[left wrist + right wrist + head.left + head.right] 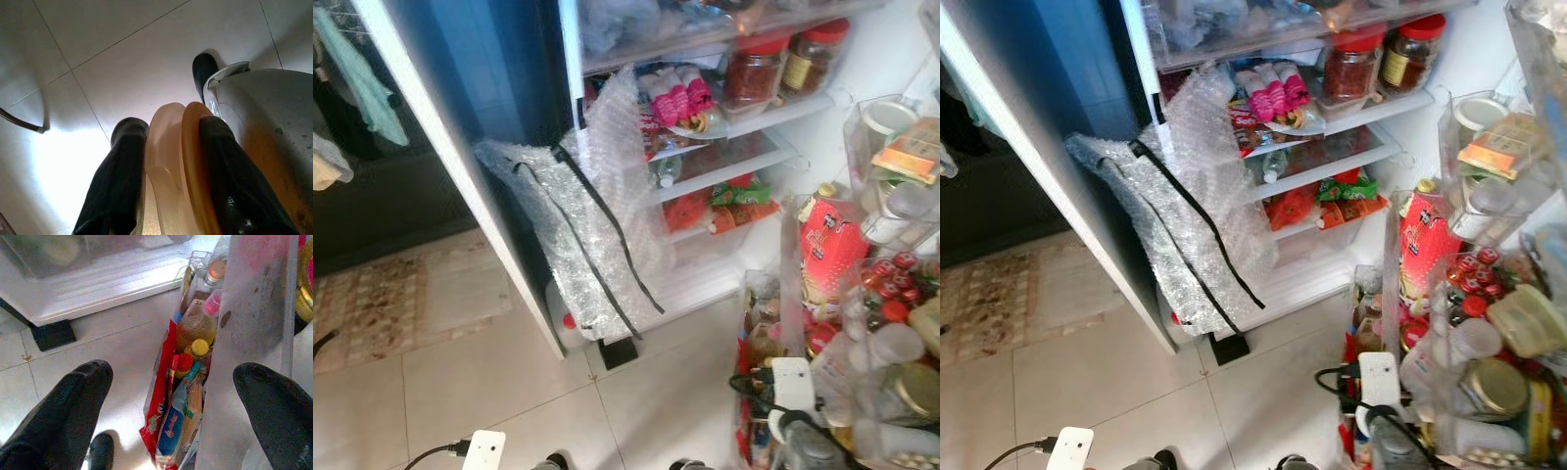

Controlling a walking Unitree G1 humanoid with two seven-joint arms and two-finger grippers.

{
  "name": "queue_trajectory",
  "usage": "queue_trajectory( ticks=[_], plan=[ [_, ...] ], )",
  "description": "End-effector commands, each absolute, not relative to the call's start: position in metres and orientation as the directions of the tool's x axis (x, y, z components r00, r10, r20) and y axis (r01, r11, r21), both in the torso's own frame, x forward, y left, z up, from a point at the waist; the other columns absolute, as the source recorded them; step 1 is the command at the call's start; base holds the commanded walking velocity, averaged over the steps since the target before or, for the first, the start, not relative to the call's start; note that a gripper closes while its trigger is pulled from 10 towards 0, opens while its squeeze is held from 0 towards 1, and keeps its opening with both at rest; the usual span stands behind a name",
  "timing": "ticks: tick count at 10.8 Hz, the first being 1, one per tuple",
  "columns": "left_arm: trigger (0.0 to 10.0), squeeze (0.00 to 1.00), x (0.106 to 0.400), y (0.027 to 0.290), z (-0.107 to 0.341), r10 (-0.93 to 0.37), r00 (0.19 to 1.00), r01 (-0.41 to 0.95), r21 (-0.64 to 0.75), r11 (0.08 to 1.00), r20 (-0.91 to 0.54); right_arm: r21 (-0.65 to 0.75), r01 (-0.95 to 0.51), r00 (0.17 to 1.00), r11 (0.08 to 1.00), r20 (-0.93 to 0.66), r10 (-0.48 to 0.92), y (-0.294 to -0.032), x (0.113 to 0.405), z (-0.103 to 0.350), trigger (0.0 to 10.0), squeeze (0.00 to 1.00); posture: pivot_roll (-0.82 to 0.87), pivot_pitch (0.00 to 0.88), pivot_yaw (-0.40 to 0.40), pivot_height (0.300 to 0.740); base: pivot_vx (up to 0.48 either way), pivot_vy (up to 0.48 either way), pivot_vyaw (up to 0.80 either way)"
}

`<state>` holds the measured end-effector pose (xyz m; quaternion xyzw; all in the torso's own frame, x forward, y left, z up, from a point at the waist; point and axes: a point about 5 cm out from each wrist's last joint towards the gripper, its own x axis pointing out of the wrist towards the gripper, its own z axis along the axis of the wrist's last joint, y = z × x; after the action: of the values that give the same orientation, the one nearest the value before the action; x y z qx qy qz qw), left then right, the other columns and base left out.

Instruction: Restocking fridge

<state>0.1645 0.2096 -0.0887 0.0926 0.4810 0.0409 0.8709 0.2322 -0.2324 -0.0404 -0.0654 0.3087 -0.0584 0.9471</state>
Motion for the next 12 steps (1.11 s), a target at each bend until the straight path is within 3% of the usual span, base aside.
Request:
queue_trajectory(
  ticks=[1, 6, 9, 12],
  plan=[
    [10.0, 0.00, 0.149, 0.178, -0.100, 0.061, 0.489, 0.056, 0.101, 0.993, -0.870, -0.172, 0.066, 0.802, 0.983, -0.577, -0.155, -0.238, 0.228, -0.041, 10.0, 0.00, -0.16, 0.200, -0.046, 0.740, 0.000, 0.000, 0.00],
    [10.0, 0.00, 0.160, 0.173, -0.096, 0.018, 0.502, 0.141, 0.102, 0.985, -0.865, -0.162, 0.112, 0.777, 0.980, -0.600, -0.188, -0.247, 0.216, -0.047, 10.0, 0.00, -0.18, 0.201, 0.001, 0.740, 0.000, 0.000, 0.00],
    [10.0, 0.00, 0.163, 0.182, -0.094, 0.058, 0.512, 0.101, 0.127, 0.987, -0.857, -0.175, 0.052, 0.777, 0.983, -0.612, -0.150, -0.241, 0.221, -0.046, 10.0, 0.00, -0.18, 0.196, -0.081, 0.740, 0.000, 0.000, 0.00],
    [10.0, 0.00, 0.159, 0.183, -0.096, 0.067, 0.497, 0.079, 0.122, 0.989, -0.865, -0.133, 0.083, 0.793, 0.988, -0.591, -0.146, -0.234, 0.236, -0.039, 10.0, 0.00, -0.14, 0.176, -0.060, 0.740, 0.000, 0.000, 0.00]
  ],
)
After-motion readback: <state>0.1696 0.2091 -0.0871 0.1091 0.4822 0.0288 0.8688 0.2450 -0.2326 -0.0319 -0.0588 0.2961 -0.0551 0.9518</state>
